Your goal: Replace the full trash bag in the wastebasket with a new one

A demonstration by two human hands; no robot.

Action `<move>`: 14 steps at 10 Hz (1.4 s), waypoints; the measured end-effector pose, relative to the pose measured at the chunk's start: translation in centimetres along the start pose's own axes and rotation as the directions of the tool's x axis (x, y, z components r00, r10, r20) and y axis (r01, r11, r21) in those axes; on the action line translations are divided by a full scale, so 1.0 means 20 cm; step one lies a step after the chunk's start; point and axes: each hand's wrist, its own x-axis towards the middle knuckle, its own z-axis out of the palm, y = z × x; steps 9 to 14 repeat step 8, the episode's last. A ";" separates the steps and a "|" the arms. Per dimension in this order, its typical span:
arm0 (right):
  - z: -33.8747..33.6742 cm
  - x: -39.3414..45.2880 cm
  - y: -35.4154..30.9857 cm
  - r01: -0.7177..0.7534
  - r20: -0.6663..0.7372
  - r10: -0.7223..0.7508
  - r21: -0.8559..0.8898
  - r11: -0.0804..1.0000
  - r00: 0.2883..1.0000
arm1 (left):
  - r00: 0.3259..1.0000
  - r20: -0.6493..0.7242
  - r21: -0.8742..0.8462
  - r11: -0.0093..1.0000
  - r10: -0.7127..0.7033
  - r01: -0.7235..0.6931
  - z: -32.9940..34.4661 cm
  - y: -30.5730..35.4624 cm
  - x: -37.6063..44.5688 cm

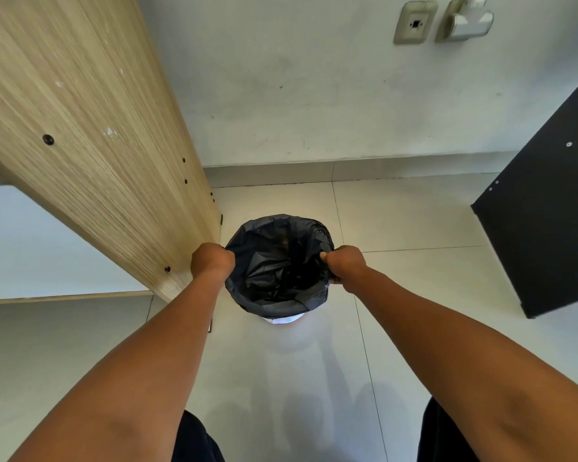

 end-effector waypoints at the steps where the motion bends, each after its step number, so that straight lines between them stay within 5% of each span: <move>1: 0.02 0.02 -0.02 -0.051 0.017 0.049 0.144 0.988 0.999 | 1.000 -0.013 -0.075 0.997 -0.003 0.002 0.00 -0.03 0.05; 3: 0.07 0.05 -0.01 -0.037 0.033 0.030 0.234 0.971 0.999 | 0.997 -0.041 -0.152 0.986 0.067 -0.073 -0.01 -0.05 0.09; 5: 0.03 0.00 -0.02 0.097 -0.086 -0.107 -0.117 0.988 0.991 | 0.990 -0.069 -0.054 0.991 0.120 -0.123 -0.06 0.03 -0.01; 8: -0.21 -0.34 -0.37 0.395 -0.042 -0.459 -0.443 0.805 0.888 | 0.891 -0.067 0.109 0.891 0.449 -0.440 -0.30 0.24 -0.21; 14: -0.21 -0.34 -0.37 0.395 -0.042 -0.459 -0.443 0.805 0.888 | 0.891 -0.067 0.109 0.891 0.449 -0.440 -0.30 0.24 -0.21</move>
